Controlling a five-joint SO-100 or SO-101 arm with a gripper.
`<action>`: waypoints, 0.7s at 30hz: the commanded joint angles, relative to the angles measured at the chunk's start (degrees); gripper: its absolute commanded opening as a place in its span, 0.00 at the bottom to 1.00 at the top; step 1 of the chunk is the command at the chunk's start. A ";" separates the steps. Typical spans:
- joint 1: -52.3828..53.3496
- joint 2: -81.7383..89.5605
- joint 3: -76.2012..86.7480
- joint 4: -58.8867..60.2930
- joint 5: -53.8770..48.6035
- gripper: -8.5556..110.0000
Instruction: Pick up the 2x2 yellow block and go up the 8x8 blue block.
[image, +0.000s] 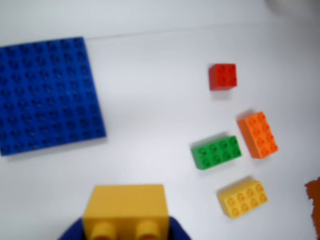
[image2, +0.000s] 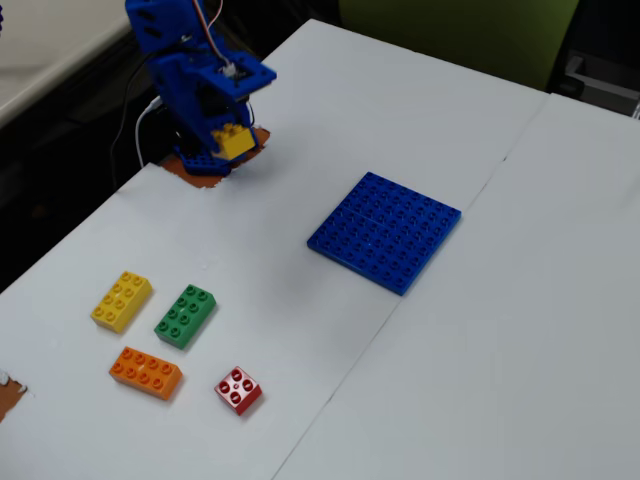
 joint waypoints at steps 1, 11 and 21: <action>-6.33 4.57 -5.54 0.00 13.45 0.07; -20.48 -9.23 -37.71 -0.18 28.39 0.07; -26.02 -31.90 -55.37 -11.25 29.09 0.07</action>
